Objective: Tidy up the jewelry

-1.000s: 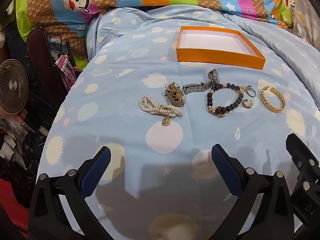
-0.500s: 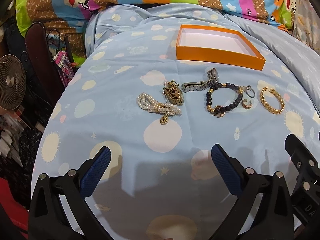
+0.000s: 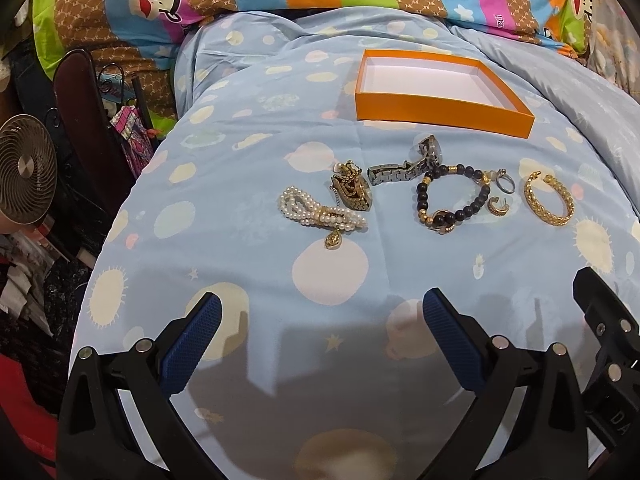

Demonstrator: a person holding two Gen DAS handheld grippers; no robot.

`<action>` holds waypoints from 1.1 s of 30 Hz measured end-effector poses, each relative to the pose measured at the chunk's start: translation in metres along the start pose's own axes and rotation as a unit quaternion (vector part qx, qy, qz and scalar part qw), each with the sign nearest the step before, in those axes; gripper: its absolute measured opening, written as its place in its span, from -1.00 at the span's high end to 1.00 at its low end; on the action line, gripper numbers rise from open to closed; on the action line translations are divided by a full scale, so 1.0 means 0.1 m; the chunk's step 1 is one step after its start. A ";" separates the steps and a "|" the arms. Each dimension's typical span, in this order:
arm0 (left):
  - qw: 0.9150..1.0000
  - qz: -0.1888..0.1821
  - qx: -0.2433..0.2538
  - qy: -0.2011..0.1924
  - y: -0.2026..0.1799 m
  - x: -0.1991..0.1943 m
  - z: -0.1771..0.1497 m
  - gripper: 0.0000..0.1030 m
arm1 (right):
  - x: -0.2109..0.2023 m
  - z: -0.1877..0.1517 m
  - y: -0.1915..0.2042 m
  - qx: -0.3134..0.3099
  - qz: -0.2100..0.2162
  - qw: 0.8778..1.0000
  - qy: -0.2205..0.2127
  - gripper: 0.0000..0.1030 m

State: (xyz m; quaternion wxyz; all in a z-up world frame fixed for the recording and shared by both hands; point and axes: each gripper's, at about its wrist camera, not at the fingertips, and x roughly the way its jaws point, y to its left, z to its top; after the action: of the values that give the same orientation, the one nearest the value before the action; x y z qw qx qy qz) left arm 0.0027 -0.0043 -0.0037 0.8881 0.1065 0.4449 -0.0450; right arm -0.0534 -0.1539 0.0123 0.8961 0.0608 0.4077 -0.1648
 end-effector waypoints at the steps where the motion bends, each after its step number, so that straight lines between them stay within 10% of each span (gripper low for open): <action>1: 1.000 0.000 0.000 0.000 0.00 0.00 0.00 -0.91 | 0.00 0.00 0.00 0.000 0.000 1.000 0.000 -0.90; 33: 1.000 -0.001 -0.001 -0.001 0.03 -0.01 -0.02 -0.91 | 0.00 -0.01 0.00 0.001 0.002 1.000 0.000 -0.90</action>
State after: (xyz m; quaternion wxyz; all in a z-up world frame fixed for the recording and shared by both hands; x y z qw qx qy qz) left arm 0.0011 -0.0011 -0.0035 0.8884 0.1053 0.4445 -0.0456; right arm -0.0543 -0.1536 0.0121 0.8965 0.0627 0.4069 -0.1639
